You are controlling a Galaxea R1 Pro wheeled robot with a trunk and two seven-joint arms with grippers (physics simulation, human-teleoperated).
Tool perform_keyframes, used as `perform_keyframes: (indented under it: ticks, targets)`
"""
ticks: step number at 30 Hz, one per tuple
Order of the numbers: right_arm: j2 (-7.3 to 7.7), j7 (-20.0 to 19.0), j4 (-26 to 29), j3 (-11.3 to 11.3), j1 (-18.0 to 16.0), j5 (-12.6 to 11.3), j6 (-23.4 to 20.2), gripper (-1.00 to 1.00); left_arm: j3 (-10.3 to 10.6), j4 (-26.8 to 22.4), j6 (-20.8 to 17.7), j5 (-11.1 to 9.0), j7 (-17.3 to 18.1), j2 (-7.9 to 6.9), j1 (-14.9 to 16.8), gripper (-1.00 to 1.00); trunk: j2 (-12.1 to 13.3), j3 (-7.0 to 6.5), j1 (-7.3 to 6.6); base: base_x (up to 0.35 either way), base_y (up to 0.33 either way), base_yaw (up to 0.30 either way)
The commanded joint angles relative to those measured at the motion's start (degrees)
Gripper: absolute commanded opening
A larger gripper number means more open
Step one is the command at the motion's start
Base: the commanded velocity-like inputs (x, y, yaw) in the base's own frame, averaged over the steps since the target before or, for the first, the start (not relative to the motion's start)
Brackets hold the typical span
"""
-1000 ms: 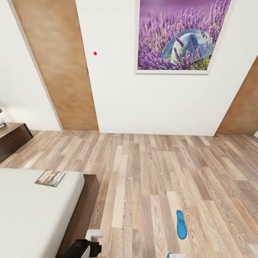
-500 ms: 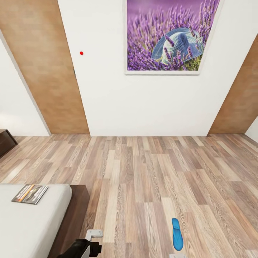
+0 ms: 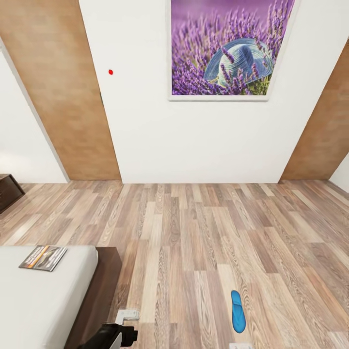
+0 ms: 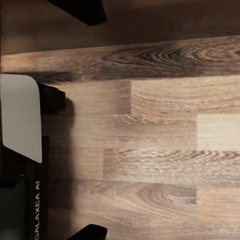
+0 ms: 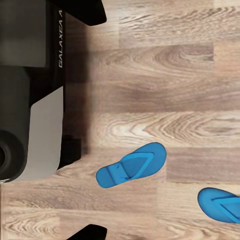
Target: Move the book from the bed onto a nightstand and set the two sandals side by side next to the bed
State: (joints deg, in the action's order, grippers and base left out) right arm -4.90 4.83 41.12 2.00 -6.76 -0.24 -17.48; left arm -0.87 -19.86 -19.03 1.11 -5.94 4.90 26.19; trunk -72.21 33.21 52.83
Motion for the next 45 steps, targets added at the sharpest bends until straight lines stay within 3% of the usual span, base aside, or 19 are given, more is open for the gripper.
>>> perform_keyframes:
  ticks: [1,17,30,45]
  targets:
    - [0.03,0.4,0.1,0.2,0.0,0.0,-0.4,1.00,-0.1,0.0,-0.3,0.1,-0.1,0.02,0.0,1.00,0.0,0.05,-0.03,-0.306,0.000,0.000]
    - [0.02,0.4,0.1,0.2,0.0,0.1,-0.4,1.00,0.0,0.7,-0.3,0.4,-0.1,0.02,0.0,1.00,0.0,0.05,-0.03,-0.266,-0.107,-0.007]
    - [0.07,0.2,0.1,0.2,0.0,0.1,-0.4,1.00,0.1,0.7,-0.3,0.3,-0.1,0.09,0.0,1.00,0.0,0.05,-0.03,0.085,-0.283,-0.208]
    - [0.07,0.3,0.1,0.2,0.0,0.1,-0.4,1.00,0.2,0.7,-0.3,0.3,-0.1,0.11,0.0,1.00,0.0,0.05,-0.03,0.026,-0.285,-0.025]
